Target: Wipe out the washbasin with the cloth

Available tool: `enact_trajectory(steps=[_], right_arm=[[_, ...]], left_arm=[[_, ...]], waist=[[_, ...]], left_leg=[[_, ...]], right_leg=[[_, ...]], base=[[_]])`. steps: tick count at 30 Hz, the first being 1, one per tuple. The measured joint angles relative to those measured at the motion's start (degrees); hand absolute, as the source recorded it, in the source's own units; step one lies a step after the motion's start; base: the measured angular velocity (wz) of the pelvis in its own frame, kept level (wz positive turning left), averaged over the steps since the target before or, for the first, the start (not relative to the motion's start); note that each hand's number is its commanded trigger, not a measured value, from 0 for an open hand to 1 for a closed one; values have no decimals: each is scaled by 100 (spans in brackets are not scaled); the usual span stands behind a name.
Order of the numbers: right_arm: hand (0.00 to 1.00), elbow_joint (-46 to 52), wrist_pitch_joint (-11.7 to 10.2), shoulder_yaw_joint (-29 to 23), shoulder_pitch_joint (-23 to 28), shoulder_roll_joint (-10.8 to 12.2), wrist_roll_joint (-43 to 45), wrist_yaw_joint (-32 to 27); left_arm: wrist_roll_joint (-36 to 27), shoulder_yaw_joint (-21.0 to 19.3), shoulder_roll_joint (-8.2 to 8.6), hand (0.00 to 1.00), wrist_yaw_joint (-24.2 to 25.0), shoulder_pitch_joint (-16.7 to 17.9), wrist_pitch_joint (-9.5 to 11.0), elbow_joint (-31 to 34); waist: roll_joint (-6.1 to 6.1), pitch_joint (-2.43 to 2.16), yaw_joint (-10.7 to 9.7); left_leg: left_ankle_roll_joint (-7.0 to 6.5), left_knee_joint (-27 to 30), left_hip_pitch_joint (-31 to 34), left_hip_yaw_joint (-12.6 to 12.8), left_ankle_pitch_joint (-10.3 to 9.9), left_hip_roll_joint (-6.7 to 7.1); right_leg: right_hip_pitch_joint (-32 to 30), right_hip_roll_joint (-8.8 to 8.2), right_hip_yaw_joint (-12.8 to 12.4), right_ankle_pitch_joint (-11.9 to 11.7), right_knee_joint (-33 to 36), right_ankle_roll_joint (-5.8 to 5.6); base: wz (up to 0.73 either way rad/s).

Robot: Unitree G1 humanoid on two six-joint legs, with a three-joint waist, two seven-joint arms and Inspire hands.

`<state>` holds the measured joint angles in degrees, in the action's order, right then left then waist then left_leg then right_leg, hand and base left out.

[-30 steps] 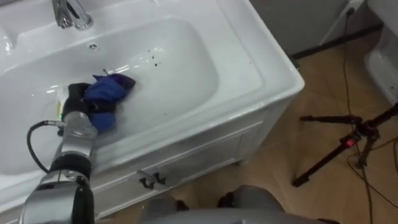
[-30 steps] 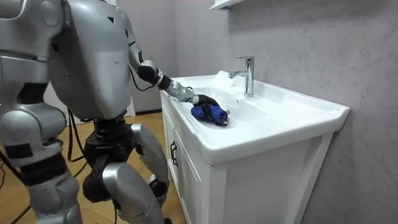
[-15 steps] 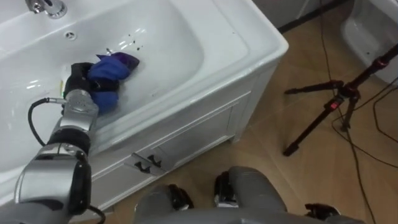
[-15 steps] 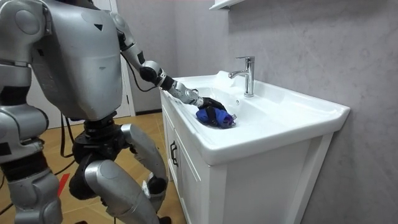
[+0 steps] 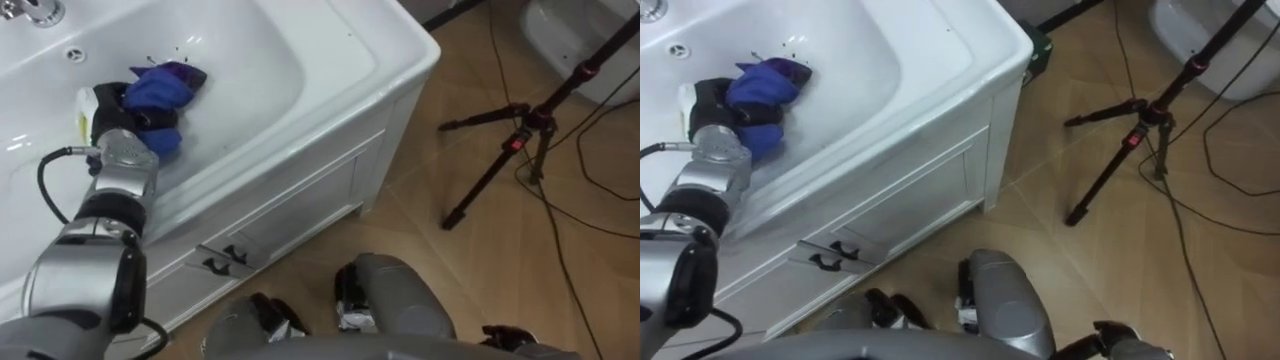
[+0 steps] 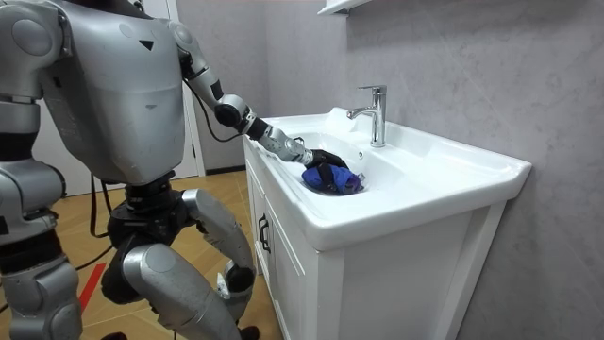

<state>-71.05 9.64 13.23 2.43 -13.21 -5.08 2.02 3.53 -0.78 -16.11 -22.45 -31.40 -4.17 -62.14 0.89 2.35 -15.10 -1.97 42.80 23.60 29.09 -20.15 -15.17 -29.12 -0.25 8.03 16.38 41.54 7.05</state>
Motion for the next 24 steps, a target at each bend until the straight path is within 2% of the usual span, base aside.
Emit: enact_trajectory(steps=[3,5,8,11,13,16,19,24], right_arm=[[0,2,51,154,81,-3,-166,0],[0,15,81,225,122,4,-172,2],[0,205,215,347,205,-9,-293,-28],[0,331,250,351,257,0,-441,-41],[0,472,250,351,351,2,-482,-61],[0,496,308,352,341,1,-486,-69],[0,580,416,356,349,-1,-487,-111],[0,746,418,357,411,-1,-513,-195]], left_arm=[[-319,51,-5,100,-35,-37,-3,2],[-501,52,-30,100,-67,-38,7,4],[-1234,45,-97,100,-53,-77,25,3],[-1702,36,-146,100,-7,-75,33,-21],[-1901,45,-250,100,137,-74,-1,-149],[-2226,120,-364,100,274,-75,-84,-274],[-2413,177,-408,100,319,-74,-93,-367],[-2427,163,-479,100,455,-78,-180,-397]], waist=[[13,-9,-12],[-2,-8,-1],[8,-6,-2],[-18,-12,3],[-30,-15,3],[-74,-21,-41],[-111,-25,-41],[-112,-24,-45]], left_leg=[[40,28,-37,31,-25,-46],[55,63,-41,67,-36,-137],[51,74,-23,100,-39,-161],[56,113,-71,258,-42,-282],[110,207,-167,344,-89,-425],[136,222,-221,341,-104,-448],[170,236,-216,337,-128,-452],[226,294,-196,209,-175,-414]], right_leg=[[18,106,-115,-16,-18,11],[8,225,-193,-64,-87,21],[-40,254,-222,-69,-90,23],[-46,289,-233,-76,-90,37],[26,365,-245,-68,-89,61],[124,388,-261,-55,-84,86],[145,417,-309,-54,-79,91],[175,445,-344,-49,-56,86]], base=[[-12],[-16],[-7],[-6],[-12],[-4],[-6],[-4]])
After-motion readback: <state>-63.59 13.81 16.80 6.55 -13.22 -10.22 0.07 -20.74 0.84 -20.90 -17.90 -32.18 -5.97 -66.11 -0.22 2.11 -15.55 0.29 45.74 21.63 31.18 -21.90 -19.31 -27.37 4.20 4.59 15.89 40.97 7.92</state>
